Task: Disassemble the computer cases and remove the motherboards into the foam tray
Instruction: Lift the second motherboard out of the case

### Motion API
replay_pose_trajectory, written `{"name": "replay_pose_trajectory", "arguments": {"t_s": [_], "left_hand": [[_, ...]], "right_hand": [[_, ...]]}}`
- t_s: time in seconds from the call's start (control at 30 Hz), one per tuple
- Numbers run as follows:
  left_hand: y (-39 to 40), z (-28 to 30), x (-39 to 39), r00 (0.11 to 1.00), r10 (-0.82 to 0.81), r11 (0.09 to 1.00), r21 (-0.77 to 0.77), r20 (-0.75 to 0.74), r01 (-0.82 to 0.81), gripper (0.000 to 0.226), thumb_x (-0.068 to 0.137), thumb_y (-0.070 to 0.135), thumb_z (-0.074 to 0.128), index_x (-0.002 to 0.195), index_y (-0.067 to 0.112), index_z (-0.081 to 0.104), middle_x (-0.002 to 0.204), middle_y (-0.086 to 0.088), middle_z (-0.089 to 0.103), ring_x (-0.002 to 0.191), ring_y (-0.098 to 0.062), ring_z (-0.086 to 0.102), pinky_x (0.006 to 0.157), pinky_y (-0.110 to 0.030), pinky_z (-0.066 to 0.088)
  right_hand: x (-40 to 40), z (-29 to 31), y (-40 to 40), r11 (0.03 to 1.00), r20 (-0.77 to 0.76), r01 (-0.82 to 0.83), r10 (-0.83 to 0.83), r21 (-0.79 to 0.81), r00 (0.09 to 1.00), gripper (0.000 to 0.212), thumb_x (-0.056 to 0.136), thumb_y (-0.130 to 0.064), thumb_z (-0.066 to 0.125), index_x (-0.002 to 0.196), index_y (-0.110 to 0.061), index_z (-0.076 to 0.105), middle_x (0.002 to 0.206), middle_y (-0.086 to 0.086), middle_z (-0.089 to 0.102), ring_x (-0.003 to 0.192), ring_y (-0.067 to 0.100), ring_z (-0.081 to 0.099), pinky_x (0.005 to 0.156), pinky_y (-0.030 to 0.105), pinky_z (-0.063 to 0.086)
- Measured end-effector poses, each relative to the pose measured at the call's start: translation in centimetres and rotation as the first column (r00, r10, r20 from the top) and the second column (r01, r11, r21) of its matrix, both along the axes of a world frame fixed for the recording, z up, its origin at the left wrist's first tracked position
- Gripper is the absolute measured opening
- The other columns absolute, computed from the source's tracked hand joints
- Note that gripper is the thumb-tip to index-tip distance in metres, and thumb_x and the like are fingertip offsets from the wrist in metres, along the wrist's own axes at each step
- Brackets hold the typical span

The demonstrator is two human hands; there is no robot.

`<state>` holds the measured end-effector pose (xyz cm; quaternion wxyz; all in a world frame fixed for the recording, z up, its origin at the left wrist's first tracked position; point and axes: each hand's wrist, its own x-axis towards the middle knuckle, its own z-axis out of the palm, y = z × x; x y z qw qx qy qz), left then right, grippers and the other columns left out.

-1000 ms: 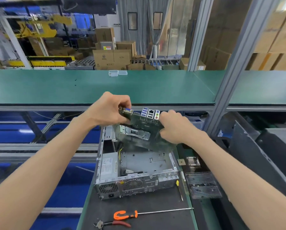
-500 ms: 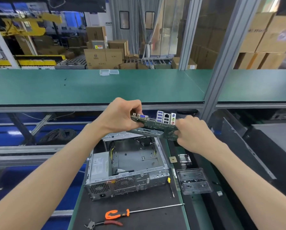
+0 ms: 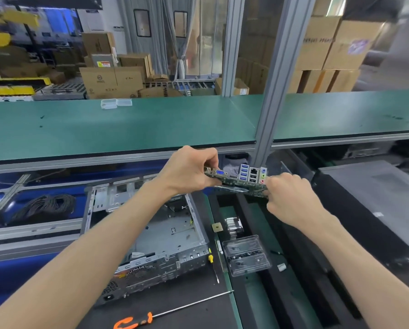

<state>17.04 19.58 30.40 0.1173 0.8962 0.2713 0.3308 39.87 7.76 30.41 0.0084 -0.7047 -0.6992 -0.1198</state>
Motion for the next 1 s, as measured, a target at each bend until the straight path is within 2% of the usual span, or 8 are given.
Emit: {"name": "replay_pose_trajectory", "arguments": {"t_s": [0.17,0.37,0.57,0.63,0.7,0.8,0.9,1.0], "left_hand": [[0.9,0.1,4.0,1.000,-0.015,1.000,-0.018,-0.018,0.015,0.034,0.064,0.035,0.087,0.073,0.028,0.055,0.058,0.003,0.062,0.052,-0.024,0.050,0.049,-0.033,0.044],[2.1,-0.1,8.3,0.999,0.035,0.997,-0.071,-0.036,-0.038,0.037,0.058,0.041,0.090,0.071,0.028,0.057,0.055,0.009,0.060,0.053,-0.013,0.050,0.052,-0.026,0.038],[4.0,-0.6,11.5,0.994,0.017,0.982,-0.183,-0.110,-0.037,0.043,0.056,0.041,0.092,0.083,0.028,0.062,0.066,0.009,0.068,0.064,-0.010,0.062,0.064,-0.034,0.053],[4.7,-0.8,11.8,0.994,-0.067,0.962,-0.269,-0.090,0.040,0.054,0.055,0.040,0.094,0.097,0.031,0.060,0.078,0.017,0.069,0.068,-0.001,0.062,0.065,-0.030,0.052],[5.9,-1.6,11.1,0.981,-0.140,0.933,-0.350,-0.131,0.086,0.081,0.054,0.038,0.095,0.122,0.038,0.049,0.104,0.031,0.065,0.083,0.008,0.059,0.074,-0.013,0.045],[8.3,-4.4,8.6,0.922,-0.065,0.906,-0.411,-0.381,-0.106,0.108,0.067,0.015,0.091,0.148,0.039,0.022,0.147,0.005,0.051,0.109,-0.018,0.065,0.092,-0.033,0.052],[9.6,-8.0,6.8,0.785,-0.015,0.850,-0.421,-0.620,-0.317,0.074,0.087,0.015,0.075,0.149,0.023,0.034,0.148,-0.004,0.051,0.124,-0.026,0.057,0.104,-0.044,0.047],[10.2,-11.2,6.2,0.803,0.034,0.847,-0.409,-0.596,-0.339,0.021,0.097,0.020,0.063,0.116,0.013,0.067,0.116,-0.005,0.072,0.108,-0.022,0.063,0.094,-0.037,0.048]], "right_hand": [[3.4,-0.3,-0.5,0.996,-0.058,0.086,-0.087,-0.016,0.995,0.012,0.086,-0.018,0.058,0.083,-0.014,0.047,0.070,-0.001,0.038,0.067,0.030,0.042,0.060,0.034,0.034],[5.7,-1.8,-0.7,0.975,-0.206,0.219,-0.221,-0.031,0.953,0.036,0.093,-0.020,0.059,0.069,-0.015,0.033,0.073,0.002,0.039,0.060,0.023,0.040,0.059,0.034,0.036],[6.7,-3.7,-0.1,0.951,-0.436,0.300,-0.303,-0.078,0.847,0.037,0.089,-0.014,0.064,0.068,-0.012,0.033,0.074,0.006,0.046,0.062,0.024,0.045,0.056,0.032,0.038],[7.6,-3.8,0.2,0.948,-0.479,0.306,-0.309,-0.087,0.822,0.041,0.086,-0.013,0.066,0.067,-0.012,0.031,0.070,0.007,0.043,0.062,0.025,0.041,0.056,0.032,0.036],[8.3,-3.9,0.6,0.954,-0.483,0.286,-0.295,-0.095,0.824,0.043,0.086,-0.014,0.068,0.066,-0.013,0.029,0.068,0.007,0.041,0.064,0.025,0.040,0.054,0.031,0.035],[8.9,-4.0,0.9,0.964,-0.485,0.256,-0.261,-0.077,0.835,0.048,0.087,-0.017,0.070,0.064,-0.014,0.028,0.063,0.004,0.038,0.060,0.022,0.037,0.051,0.029,0.029],[9.4,-4.4,1.0,0.967,-0.497,0.250,-0.244,-0.056,0.833,0.053,0.086,-0.017,0.072,0.062,-0.014,0.026,0.060,0.002,0.034,0.054,0.020,0.032,0.050,0.028,0.028],[9.6,-4.8,1.2,0.968,-0.498,0.247,-0.234,-0.041,0.835,0.054,0.086,-0.017,0.073,0.061,-0.015,0.025,0.060,0.002,0.034,0.054,0.019,0.033,0.049,0.028,0.025]]}}
